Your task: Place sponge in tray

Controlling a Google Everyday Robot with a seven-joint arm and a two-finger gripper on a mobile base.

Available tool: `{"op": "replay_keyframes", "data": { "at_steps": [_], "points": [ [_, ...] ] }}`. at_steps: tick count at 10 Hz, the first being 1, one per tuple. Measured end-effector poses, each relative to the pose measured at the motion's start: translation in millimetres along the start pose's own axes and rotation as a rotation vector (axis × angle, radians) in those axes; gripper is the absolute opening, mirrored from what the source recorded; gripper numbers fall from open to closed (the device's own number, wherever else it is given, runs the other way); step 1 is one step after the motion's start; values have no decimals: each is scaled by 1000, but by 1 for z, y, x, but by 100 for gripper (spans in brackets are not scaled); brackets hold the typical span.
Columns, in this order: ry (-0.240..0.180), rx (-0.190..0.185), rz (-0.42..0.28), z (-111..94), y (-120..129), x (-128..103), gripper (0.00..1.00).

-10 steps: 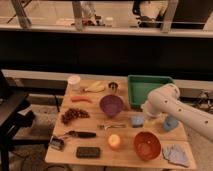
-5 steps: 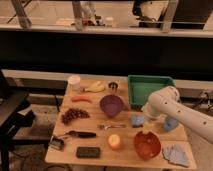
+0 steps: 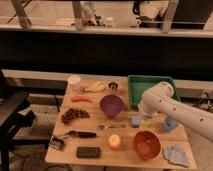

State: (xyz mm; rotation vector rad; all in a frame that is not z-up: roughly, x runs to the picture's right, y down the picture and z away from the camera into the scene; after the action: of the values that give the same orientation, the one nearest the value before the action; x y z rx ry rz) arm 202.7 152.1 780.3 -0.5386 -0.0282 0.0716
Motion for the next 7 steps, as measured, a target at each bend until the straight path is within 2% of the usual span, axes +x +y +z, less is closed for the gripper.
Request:
{"op": "replay_keyframes", "data": {
  "at_steps": [3,7],
  "points": [
    [6,5,-16,0,-4,-7,80],
    [-14,33,-30,9,-17,2,80]
  ]
}}
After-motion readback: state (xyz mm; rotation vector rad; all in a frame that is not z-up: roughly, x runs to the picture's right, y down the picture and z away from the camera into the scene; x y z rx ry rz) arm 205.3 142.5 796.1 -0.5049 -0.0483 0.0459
